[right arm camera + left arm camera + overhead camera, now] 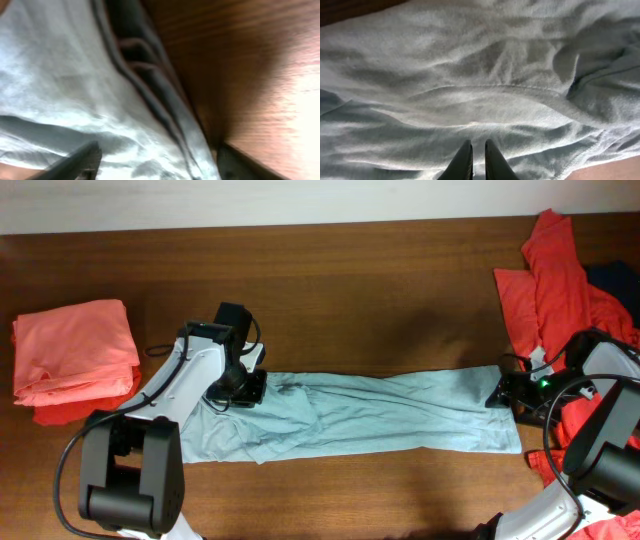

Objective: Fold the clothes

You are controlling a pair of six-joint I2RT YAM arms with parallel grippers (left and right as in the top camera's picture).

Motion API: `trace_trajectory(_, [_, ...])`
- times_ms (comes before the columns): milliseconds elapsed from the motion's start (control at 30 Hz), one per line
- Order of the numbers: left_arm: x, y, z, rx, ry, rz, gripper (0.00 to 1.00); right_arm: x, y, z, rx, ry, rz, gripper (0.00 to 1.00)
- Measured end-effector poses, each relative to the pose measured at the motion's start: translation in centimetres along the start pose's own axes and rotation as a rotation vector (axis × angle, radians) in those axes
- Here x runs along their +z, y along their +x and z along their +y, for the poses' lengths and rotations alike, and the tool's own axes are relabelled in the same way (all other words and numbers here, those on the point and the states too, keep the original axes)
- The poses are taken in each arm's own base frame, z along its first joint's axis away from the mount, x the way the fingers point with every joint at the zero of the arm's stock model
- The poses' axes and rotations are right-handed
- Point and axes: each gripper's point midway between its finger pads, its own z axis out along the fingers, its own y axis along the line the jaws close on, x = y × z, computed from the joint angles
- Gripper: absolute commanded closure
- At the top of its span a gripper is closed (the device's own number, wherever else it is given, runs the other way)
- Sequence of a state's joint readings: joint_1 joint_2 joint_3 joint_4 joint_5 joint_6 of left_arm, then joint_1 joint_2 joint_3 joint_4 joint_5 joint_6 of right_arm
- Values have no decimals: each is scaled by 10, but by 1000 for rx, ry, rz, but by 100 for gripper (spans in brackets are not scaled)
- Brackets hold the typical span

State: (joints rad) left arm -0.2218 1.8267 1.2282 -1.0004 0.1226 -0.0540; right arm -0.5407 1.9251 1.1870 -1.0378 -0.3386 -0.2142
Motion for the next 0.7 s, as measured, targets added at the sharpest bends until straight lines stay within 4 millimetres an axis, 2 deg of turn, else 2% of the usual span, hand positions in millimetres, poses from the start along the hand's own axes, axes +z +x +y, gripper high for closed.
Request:
trace_trajectory(67, [0,1,0,0,0,2,89,3,0,5,-8,-8,3,51])
trace_trajectory(100, [0,0,0,0,0,2,89,4,1,7,-12,-9,8,61])
trace_trajectory(133, [0,1,0,0,0,3,90,5,1,12,-28,-14,11,77])
trace_trajectory(200, [0,1,0,0,0,2,89,8,0,18,-47,-16,14,96])
trace_trajectory(467, [0,1,0,0,0,3,91,10,2,24,-61,-21,24,96])
trace_trajectory(567, [0,2,0,-1,0,8,94,9,10,25,-43,-23,60,96])
trace_trajectory(700, [0,6,3,-10,-3,23,96,-8,15,27,10,-1,104,96])
